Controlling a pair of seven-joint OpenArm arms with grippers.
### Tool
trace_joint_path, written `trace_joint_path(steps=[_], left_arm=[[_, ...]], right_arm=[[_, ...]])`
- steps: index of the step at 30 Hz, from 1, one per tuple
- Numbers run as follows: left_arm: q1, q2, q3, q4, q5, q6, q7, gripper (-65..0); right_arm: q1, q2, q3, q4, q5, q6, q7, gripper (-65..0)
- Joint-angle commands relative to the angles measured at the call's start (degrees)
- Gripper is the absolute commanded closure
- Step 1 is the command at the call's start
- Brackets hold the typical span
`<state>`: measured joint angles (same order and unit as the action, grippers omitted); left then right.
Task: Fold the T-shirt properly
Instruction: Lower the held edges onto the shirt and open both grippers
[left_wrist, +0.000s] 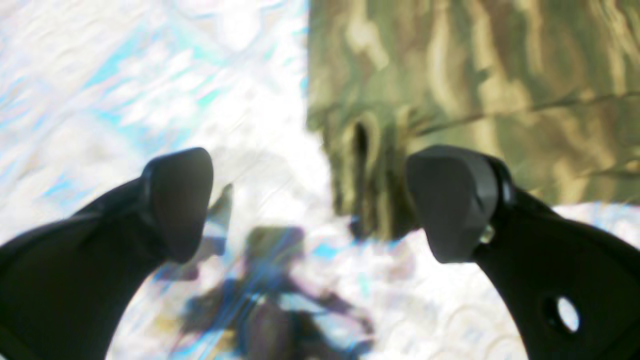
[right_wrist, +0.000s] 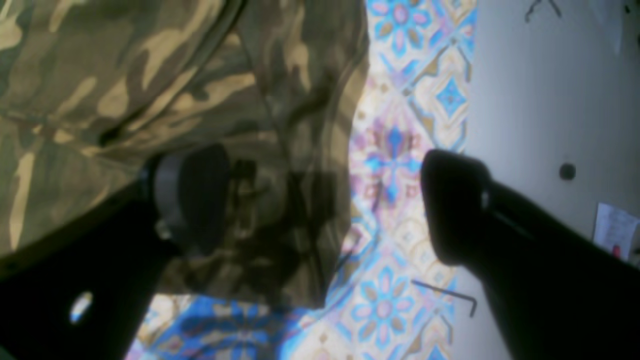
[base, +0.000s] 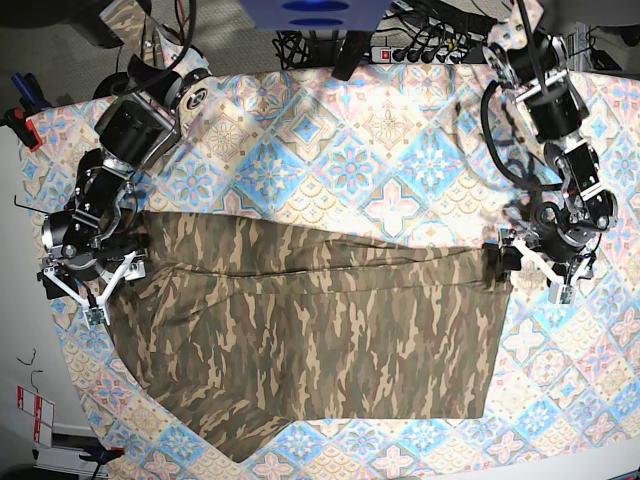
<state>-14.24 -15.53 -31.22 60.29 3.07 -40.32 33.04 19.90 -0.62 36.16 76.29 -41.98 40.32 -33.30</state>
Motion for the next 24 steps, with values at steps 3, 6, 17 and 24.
trace_joint_path(steps=[3, 6, 17, 24], left_arm=[[-5.14, -1.75, 0.85, -6.89, -0.65, 0.32, -1.17, -65.0], [-8.93, -2.98, 4.89, -14.62, -1.09, 0.32, -1.26, -65.0], [-12.00, -2.62, 5.95, -19.46, -0.74, 0.32, -1.26, -65.0], [-11.91, -2.89, 6.04, -19.55, -0.65, 0.32, -1.26, -65.0]], right_arm=[[1.33, 0.58, -0.25, 1.20, 0.53, -0.32, 0.90, -57.8], [0.36, 0.58, 0.01, 1.20, 0.53, -0.32, 0.64, -57.8], [1.59, 1.02, 7.22, -0.38, 7.12, -0.32, -9.03, -57.8], [6.69, 5.15, 14.43, -14.01, 8.35, -0.32, -10.09, -57.9]])
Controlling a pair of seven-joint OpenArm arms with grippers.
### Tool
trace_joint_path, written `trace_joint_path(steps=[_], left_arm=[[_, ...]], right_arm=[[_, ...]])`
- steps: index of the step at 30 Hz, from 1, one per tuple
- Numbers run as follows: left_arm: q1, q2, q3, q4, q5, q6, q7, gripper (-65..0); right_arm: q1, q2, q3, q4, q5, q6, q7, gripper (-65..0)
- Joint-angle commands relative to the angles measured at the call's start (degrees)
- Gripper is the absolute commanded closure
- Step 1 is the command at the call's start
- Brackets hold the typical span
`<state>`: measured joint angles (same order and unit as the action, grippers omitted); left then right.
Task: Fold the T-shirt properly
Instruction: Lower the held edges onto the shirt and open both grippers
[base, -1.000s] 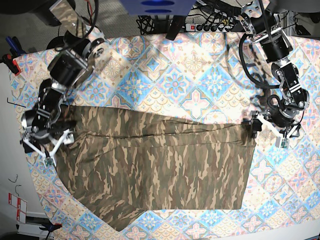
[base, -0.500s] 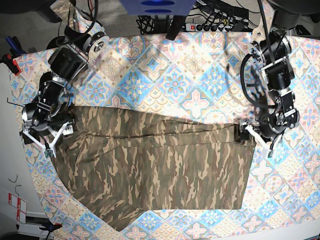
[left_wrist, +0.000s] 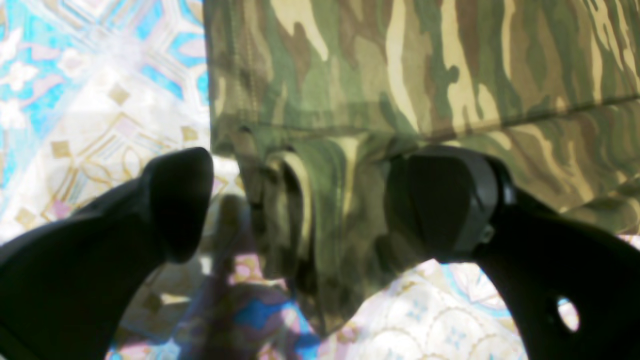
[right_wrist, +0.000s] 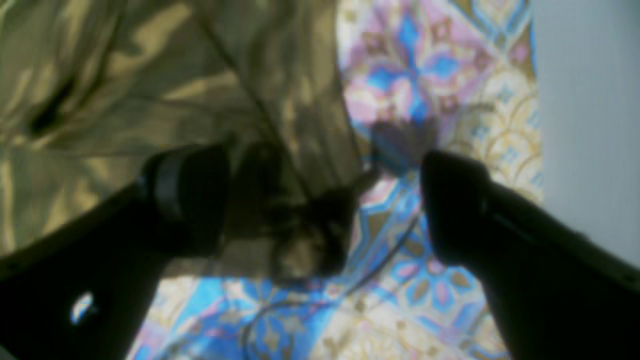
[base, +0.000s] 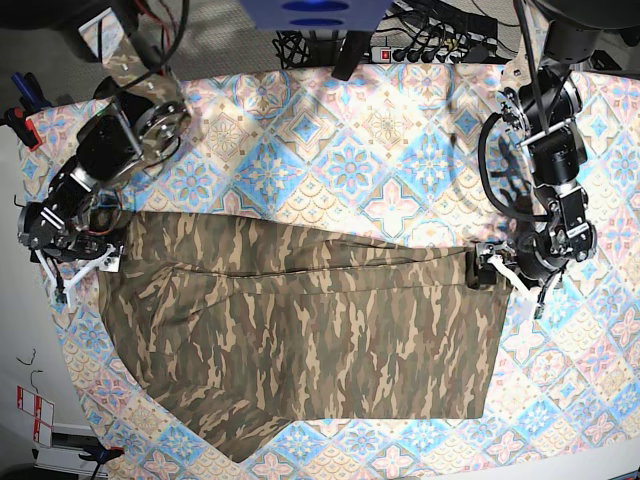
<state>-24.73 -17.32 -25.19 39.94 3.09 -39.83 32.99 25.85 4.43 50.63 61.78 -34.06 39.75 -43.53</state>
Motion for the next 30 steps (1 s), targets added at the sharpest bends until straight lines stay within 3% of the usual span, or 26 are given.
trace_joint_path(steps=[1, 12, 22, 25, 28, 30], left_arm=[[-1.33, -1.10, 0.00, 0.80, -0.68, -0.17, -1.21, -65.0], [-1.07, -1.27, 0.00, 0.80, -0.59, -0.17, -1.21, -65.0], [-0.98, -1.10, 0.09, 0.80, -0.50, -0.17, -0.86, -65.0], [-0.98, -0.83, 3.26, 0.80, 1.00, -0.17, -0.86, -65.0], [-0.90, 0.05, 8.71, 0.80, 0.73, -0.17, -0.86, -63.6], [-0.90, 0.93, 9.50, 0.80, 1.17, -0.17, -0.86, -55.5]], right_arm=[[1.01, 0.54, 0.05, -0.99, 0.44, 0.25, 0.14, -57.9], [1.89, 5.73, 4.97, -13.30, 3.43, 0.25, 3.92, -57.9], [1.63, 5.73, 7.79, -19.54, 2.99, 0.25, 5.68, -57.7], [1.54, 5.38, 7.79, -19.89, 2.99, 0.25, 4.28, -57.3], [1.54, 5.38, 7.70, -19.89, 2.99, 0.25, 0.14, -49.4], [1.63, 5.38, 7.70, -19.89, 2.99, 0.25, -1.09, -41.4]])
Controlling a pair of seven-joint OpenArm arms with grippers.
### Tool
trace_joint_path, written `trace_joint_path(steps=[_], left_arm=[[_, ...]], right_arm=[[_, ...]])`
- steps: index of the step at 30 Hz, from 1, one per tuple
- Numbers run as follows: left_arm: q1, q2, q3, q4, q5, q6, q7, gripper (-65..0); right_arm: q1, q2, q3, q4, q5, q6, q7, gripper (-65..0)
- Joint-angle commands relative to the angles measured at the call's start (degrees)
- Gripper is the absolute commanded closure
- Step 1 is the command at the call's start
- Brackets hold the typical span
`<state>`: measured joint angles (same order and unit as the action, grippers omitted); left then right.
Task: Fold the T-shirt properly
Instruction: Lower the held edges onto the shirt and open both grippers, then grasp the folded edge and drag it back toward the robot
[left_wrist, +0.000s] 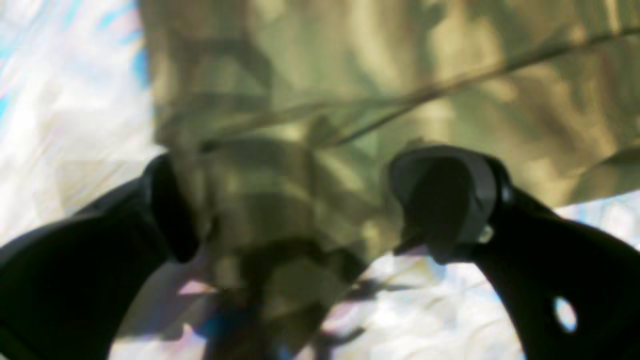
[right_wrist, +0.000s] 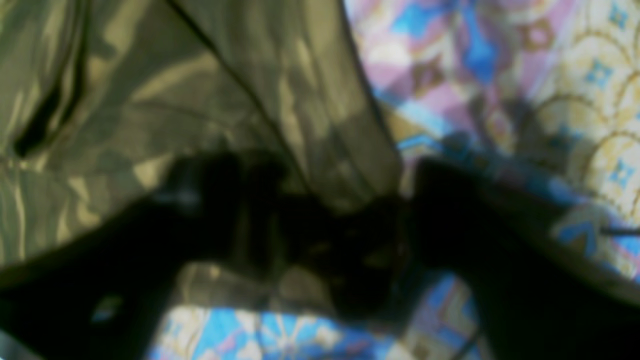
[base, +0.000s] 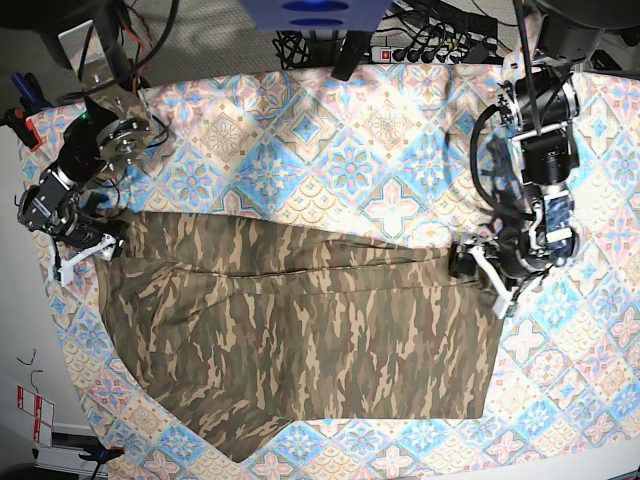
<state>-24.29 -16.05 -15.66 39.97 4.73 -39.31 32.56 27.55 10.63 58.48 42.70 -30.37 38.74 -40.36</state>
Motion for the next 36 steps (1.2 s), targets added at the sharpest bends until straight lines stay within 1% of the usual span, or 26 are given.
trace_joint_path(steps=[1, 3, 6, 8, 9, 11, 14, 17, 19, 22, 26, 30, 33, 36], left_arm=[[-1.33, -0.08, -0.03, 0.69, -0.38, -0.69, -0.42, -51.1], [-1.33, 0.45, -0.03, 0.69, -0.56, -0.69, -0.42, -41.1], [-1.24, 0.71, -0.30, 0.69, -0.82, -0.69, -0.42, -24.5], [-1.24, 0.71, -0.30, 0.61, -0.82, -0.69, -0.42, -15.0], [-1.24, 0.71, -0.30, 0.61, -0.82, -0.69, -0.34, -11.0], [-0.98, 0.71, -0.38, 0.61, -0.73, -0.69, -0.16, -6.5], [0.69, 0.54, -0.38, 1.05, -0.91, -0.69, 2.74, -6.6], [2.62, 0.36, -0.38, 1.22, -0.91, -0.69, 3.09, -6.4], [4.65, -0.25, -0.38, 2.36, -1.00, -0.69, 3.09, -6.4], [8.87, -1.04, -0.38, 7.11, -1.08, -0.69, 3.27, -6.3], [15.11, -1.22, -0.38, 14.76, -1.26, -0.69, 4.24, -6.3], [20.56, -1.48, -0.38, 19.68, -4.69, -0.69, 5.64, -6.3], [25.30, -2.54, -0.38, 23.20, -7.15, -0.69, 5.73, -6.3], [29.17, -2.80, -0.38, 25.31, -8.73, -0.69, 5.73, -6.3]], right_arm=[[-0.08, -0.83, -0.15, -0.81, -0.79, 1.26, -4.78, -36.9], [-0.08, -0.83, -0.15, -0.72, -0.79, 1.26, -5.31, -26.2], [-0.08, -0.83, -0.15, -0.72, -0.88, 1.26, -5.40, -9.8], [-0.08, -0.74, -0.15, -0.72, -0.88, 1.26, -5.40, -2.3], [-0.08, -0.66, -0.24, -0.72, -0.97, 1.26, -5.40, 0.0], [-0.08, -0.57, -0.94, -0.72, -2.38, 1.26, -5.40, -0.3], [-0.08, -0.66, -4.02, -0.46, -3.96, 1.26, -5.40, -0.7], [-0.17, -0.66, -4.81, -0.37, -4.57, 1.26, -5.49, -0.7], [-0.25, -0.57, -4.81, -0.37, -5.01, 1.26, -6.63, -0.7], [-2.28, -0.48, -4.81, 0.77, -5.10, 1.26, -7.86, -0.7], [-5.09, -0.57, -5.42, 6.58, -5.10, 1.26, -8.65, -0.7], [-7.81, -0.66, -5.77, 11.32, -5.01, 1.26, -12.52, -0.7], [-8.78, -0.74, -5.77, 14.84, -5.10, 1.26, -14.98, -0.7], [-10.80, -0.74, -5.60, 16.77, -5.10, 1.26, -16.21, -0.7]])
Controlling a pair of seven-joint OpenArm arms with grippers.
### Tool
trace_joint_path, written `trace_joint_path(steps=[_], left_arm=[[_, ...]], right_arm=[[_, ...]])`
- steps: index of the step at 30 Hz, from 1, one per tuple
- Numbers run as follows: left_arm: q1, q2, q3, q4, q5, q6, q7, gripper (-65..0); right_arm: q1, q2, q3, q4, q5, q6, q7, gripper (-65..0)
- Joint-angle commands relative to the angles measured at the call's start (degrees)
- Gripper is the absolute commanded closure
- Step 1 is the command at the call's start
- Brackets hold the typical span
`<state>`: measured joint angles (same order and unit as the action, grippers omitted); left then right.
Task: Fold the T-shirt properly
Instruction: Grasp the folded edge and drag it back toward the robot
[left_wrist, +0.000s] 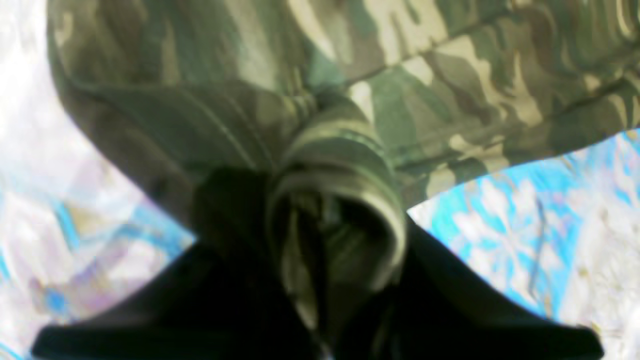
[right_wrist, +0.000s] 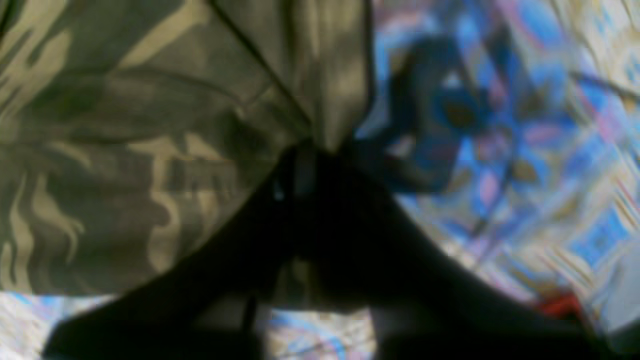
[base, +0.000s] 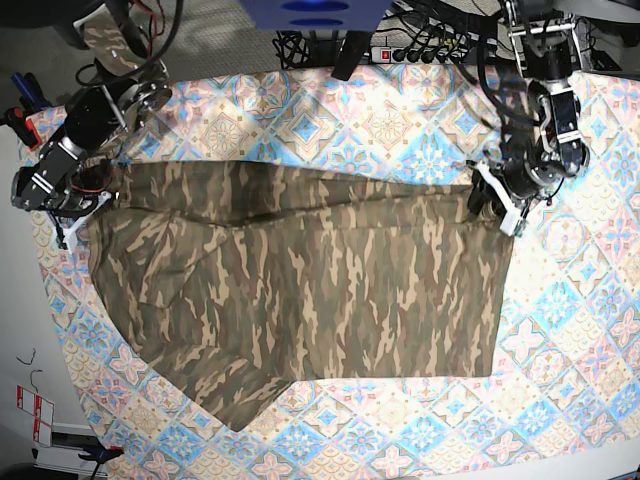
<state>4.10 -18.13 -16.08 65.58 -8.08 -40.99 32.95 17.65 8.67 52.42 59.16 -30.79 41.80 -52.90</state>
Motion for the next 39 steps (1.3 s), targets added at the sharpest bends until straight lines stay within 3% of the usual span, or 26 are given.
trace_joint_path(steps=[1, 6, 16, 21, 35, 39], left_arm=[[2.01, -0.73, 0.03, -0.04, 3.81, 0.99, 5.16, -6.3], [7.02, -0.90, -0.76, 0.22, 3.64, 0.99, 4.90, -6.3], [17.75, -0.46, -11.05, 8.22, 4.08, 0.99, 4.81, -6.3], [20.30, -0.46, -13.24, 8.31, 4.08, 0.99, 4.63, -6.3], [29.44, -0.29, -13.95, 8.31, 3.81, 0.99, -3.63, -6.3], [31.55, 1.30, -14.03, 8.31, 4.16, 0.99, -7.15, -6.3]], right_arm=[[-1.69, 1.22, 0.46, 0.67, -4.69, -1.80, -3.67, -0.7], [-4.59, 1.22, 0.46, 1.28, -4.69, -1.80, -3.84, -0.7], [-12.33, 1.05, 0.63, 7.35, -4.34, -1.80, -3.93, -0.7], [-17.08, -1.85, 0.63, 13.42, -4.42, -1.80, -3.93, -0.7], [-23.06, -3.00, 0.46, 16.23, -4.69, -1.80, -5.16, -0.7], [-23.32, -2.73, 0.46, 16.23, -4.69, -1.80, -5.16, -0.7]])
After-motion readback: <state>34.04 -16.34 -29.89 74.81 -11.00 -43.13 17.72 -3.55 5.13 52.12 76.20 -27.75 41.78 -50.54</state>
